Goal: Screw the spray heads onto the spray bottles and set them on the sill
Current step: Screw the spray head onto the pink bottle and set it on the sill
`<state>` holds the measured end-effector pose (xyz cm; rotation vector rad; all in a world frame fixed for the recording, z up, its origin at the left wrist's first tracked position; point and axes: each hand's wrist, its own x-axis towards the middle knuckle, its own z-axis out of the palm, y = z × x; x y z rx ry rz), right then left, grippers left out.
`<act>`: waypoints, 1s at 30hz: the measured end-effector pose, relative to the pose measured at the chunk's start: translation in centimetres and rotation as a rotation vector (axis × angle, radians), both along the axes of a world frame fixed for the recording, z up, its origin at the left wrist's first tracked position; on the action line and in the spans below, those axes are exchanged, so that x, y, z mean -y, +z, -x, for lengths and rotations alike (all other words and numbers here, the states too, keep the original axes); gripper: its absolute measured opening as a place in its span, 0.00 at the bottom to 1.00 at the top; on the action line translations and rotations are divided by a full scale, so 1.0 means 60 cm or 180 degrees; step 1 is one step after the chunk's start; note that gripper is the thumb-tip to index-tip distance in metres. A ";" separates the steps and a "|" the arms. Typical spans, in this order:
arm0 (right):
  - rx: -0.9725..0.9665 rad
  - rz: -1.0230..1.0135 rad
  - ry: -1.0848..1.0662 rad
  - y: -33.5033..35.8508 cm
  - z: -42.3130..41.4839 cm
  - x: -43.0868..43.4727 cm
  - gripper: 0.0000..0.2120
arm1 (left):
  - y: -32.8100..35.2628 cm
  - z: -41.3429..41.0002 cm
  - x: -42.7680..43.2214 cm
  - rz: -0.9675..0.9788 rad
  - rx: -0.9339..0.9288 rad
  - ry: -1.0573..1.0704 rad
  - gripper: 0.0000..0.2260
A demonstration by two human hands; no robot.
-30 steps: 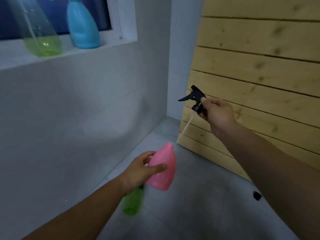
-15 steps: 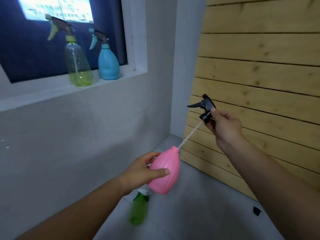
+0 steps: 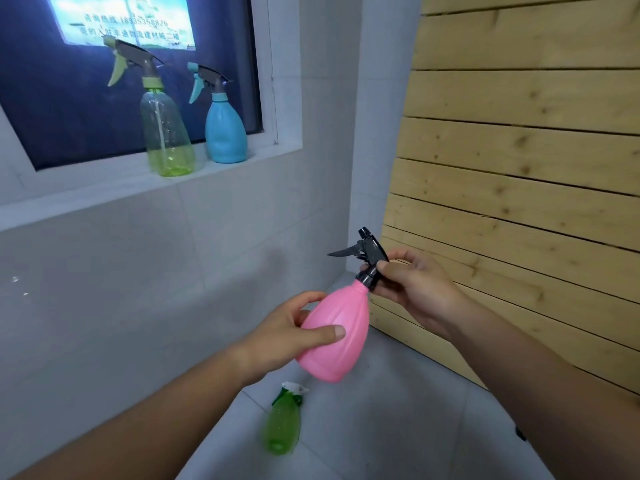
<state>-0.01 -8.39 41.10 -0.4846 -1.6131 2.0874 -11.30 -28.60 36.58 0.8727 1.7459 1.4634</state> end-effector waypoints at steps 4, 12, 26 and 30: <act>0.0082 -0.0195 0.0317 0.003 -0.004 0.002 0.09 | 0.002 -0.005 0.000 -0.0028 0.0034 -0.0033 0.30; 0.0373 -0.1188 0.0826 0.004 -0.011 0.002 0.18 | 0.012 -0.005 0.006 -0.0195 0.0116 0.0053 0.28; 0.0432 -0.0626 0.0451 -0.020 -0.004 0.019 0.26 | 0.008 -0.025 0.000 0.0533 0.0054 -0.0080 0.41; 0.0302 -0.0332 0.0366 -0.022 0.000 0.027 0.17 | 0.007 -0.034 -0.005 0.0442 0.0338 -0.0019 0.33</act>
